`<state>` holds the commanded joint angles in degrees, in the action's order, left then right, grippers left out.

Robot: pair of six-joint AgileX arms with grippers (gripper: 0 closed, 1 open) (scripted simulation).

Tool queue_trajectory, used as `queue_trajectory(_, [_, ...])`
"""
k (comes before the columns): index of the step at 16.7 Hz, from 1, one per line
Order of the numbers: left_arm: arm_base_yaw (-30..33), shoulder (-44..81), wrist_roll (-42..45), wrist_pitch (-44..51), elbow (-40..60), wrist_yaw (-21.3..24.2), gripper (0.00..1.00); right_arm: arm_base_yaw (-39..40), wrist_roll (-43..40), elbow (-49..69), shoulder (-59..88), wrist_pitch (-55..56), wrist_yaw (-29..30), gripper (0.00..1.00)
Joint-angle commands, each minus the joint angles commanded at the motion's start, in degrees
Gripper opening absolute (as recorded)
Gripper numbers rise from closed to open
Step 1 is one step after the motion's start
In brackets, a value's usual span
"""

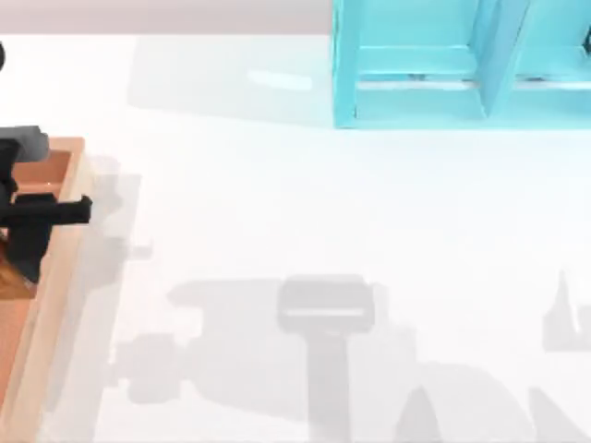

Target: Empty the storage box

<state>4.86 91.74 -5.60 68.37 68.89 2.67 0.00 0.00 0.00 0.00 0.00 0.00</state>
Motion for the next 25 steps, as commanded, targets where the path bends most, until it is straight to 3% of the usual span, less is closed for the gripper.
queue_trajectory(5, [17.8,3.5,-18.8,-6.8,-3.6,-1.7,0.00,0.0,0.0,0.0,0.0,0.0,0.0,1.00])
queue_trajectory(10, [27.9,7.0,-26.5,-12.3,-4.3,-3.1,0.00,0.0,0.0,0.0,0.0,0.0,0.0,1.00])
queue_trajectory(19, [29.2,7.8,-27.0,-14.4,-4.7,-3.5,0.00,0.0,0.0,0.0,0.0,0.0,0.0,1.00])
queue_trajectory(25, [29.2,11.5,-26.8,-22.8,-9.3,-3.5,0.00,0.0,0.0,0.0,0.0,0.0,0.0,1.00])
